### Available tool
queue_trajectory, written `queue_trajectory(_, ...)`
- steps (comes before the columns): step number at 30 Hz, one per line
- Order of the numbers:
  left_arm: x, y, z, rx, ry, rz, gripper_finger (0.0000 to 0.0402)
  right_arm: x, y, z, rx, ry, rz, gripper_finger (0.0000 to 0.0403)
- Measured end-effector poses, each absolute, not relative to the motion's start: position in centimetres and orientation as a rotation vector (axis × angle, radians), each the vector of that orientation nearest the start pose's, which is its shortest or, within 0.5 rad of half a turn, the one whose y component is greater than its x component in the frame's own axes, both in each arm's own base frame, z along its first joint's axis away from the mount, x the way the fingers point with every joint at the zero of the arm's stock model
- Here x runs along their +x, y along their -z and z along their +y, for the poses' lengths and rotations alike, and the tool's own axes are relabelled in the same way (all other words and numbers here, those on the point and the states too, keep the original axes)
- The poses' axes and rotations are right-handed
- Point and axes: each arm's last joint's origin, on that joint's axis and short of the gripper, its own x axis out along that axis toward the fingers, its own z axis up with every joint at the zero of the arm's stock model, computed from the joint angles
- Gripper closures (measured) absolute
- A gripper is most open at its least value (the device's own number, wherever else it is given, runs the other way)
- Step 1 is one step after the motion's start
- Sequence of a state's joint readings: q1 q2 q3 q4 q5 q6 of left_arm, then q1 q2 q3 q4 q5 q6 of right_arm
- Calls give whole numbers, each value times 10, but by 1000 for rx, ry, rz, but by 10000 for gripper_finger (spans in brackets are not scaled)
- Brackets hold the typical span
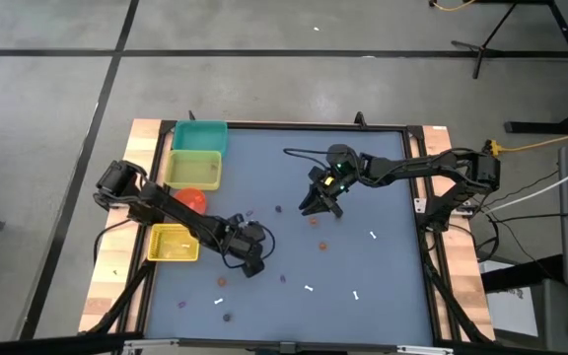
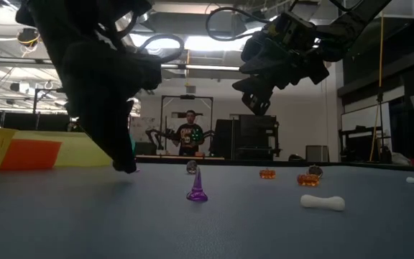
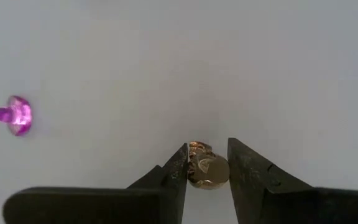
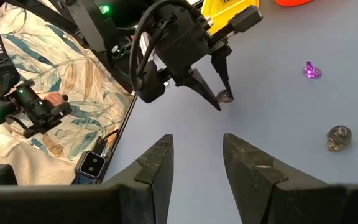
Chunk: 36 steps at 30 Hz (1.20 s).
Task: Sort Halloween decoration
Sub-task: Put the middle left black skull toy into the green bin
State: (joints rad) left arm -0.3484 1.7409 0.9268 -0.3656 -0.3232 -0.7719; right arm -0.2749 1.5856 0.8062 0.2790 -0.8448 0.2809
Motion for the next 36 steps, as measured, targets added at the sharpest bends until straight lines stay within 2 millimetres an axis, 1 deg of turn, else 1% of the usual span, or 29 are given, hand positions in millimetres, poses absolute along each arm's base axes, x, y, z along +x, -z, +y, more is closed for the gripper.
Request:
queue_trajectory(5, 304, -145, -90, -276, -398, 1035, 328, 311, -196, -65, 538, -497, 508, 265)
queue_trajectory(8, 312, -152, -82, -239, -386, 1017, 328, 311, -196, -65, 538, -497, 508, 265)
queue_trajectory(15, 333, -174, -55, -127, -357, 994, 328, 311, -196, -65, 537, -497, 507, 265)
queue_trajectory(20, 340, -190, -31, -7, -348, 1058, 328, 311, -196, -65, 537, -497, 507, 265)
queue_trajectory(24, 341, -204, -4, 61, -391, 1130, 328, 311, -196, -65, 536, -497, 507, 265)
queue_trajectory(30, 335, -219, 43, 117, -493, 1240, 328, 311, -196, -65, 536, -498, 507, 265)
queue_trajectory(33, 328, -221, 68, 143, -566, 1293, 328, 311, -196, -65, 536, -498, 507, 265)
queue_trajectory(36, 319, -220, 94, 130, -619, 1337, 328, 311, -196, -65, 536, -498, 507, 265)
